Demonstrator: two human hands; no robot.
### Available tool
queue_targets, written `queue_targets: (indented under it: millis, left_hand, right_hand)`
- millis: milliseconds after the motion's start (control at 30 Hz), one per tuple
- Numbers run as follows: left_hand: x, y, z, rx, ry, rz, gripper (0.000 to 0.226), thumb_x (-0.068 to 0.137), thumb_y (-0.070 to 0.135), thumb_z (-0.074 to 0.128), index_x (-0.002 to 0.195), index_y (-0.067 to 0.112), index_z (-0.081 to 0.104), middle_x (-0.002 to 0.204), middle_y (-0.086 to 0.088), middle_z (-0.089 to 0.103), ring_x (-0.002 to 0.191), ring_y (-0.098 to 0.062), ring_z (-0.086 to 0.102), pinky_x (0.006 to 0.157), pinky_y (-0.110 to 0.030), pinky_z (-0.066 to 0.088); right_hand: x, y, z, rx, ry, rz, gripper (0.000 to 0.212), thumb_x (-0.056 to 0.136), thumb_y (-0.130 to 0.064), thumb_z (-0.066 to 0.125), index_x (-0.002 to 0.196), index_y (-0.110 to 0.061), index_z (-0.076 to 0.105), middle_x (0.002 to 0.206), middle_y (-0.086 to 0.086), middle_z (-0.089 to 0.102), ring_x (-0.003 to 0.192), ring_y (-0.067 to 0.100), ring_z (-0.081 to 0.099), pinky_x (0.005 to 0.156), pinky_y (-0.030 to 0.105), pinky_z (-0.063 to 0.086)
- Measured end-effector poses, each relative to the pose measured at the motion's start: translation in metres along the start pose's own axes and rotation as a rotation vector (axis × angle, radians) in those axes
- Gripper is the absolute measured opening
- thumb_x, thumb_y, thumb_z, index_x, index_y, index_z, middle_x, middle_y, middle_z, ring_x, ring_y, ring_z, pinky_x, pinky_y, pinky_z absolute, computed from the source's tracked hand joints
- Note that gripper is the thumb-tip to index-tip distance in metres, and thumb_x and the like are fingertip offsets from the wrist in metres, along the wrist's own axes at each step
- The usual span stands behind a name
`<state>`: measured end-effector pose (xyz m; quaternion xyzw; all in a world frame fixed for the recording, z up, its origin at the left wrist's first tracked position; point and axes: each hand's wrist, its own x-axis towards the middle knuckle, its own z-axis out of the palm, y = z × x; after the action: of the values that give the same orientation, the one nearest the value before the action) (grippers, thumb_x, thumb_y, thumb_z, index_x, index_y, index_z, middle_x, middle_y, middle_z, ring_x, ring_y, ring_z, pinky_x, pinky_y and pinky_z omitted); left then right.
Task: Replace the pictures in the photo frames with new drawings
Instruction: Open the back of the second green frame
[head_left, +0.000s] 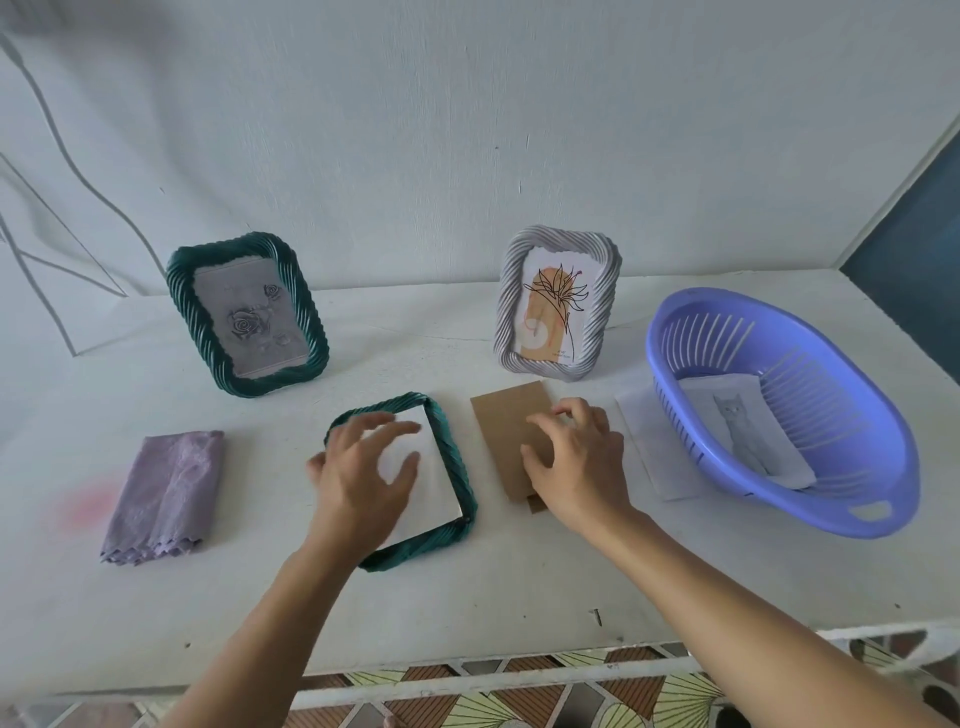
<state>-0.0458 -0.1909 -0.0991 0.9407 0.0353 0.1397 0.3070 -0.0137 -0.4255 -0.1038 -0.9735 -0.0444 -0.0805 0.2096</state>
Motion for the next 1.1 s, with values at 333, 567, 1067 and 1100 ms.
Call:
queue_targets:
  millis: [333,567,1067,1100]
  left_hand:
    - [-0.016,-0.035,-0.027,0.115,-0.116,-0.222,0.034,0.093,0.040,0.064,0.127,0.036,0.063,0.138,0.014,0.053,0.130,-0.015,0.042,0.090,-0.037,0.020]
    - [-0.010,-0.037,-0.028,0.131,-0.149,-0.173,0.042,0.095,0.042,0.060,0.136,0.032,0.057,0.143,0.015,0.052,0.133,-0.014,0.041,0.094,-0.039,0.023]
    - [0.009,-0.055,-0.037,0.113,-0.225,-0.080,0.042,0.092,0.035,0.069,0.129,0.015,0.066,0.139,0.002,0.049,0.116,-0.020,0.055,0.103,-0.037,0.030]
    - [0.010,-0.056,-0.038,0.110,-0.230,-0.074,0.042,0.092,0.035,0.069,0.128,0.015,0.067,0.139,0.002,0.049,0.117,-0.020,0.055,0.103,-0.037,0.030]
  right_hand:
    - [0.002,-0.043,0.011,0.049,-0.091,-0.228,0.026,0.094,-0.037,0.054,0.110,-0.025,0.071,0.100,-0.006,0.067,0.102,0.022,0.059,0.083,0.036,0.038]
    - [-0.008,-0.058,0.023,0.044,-0.195,-0.187,0.030,0.095,-0.046,0.052,0.115,-0.030,0.069,0.109,-0.008,0.066,0.109,0.020,0.050,0.089,0.037,0.032]
    - [0.025,-0.081,0.034,-0.088,-0.140,-0.215,0.040,0.090,-0.054,0.057,0.121,-0.029,0.063,0.114,0.001,0.053,0.114,0.026,0.045,0.088,0.041,0.037]
    - [0.030,-0.081,0.034,-0.099,-0.142,-0.234,0.041,0.090,-0.054,0.057,0.123,-0.030,0.062,0.114,0.000,0.052,0.113,0.026,0.045,0.087,0.041,0.038]
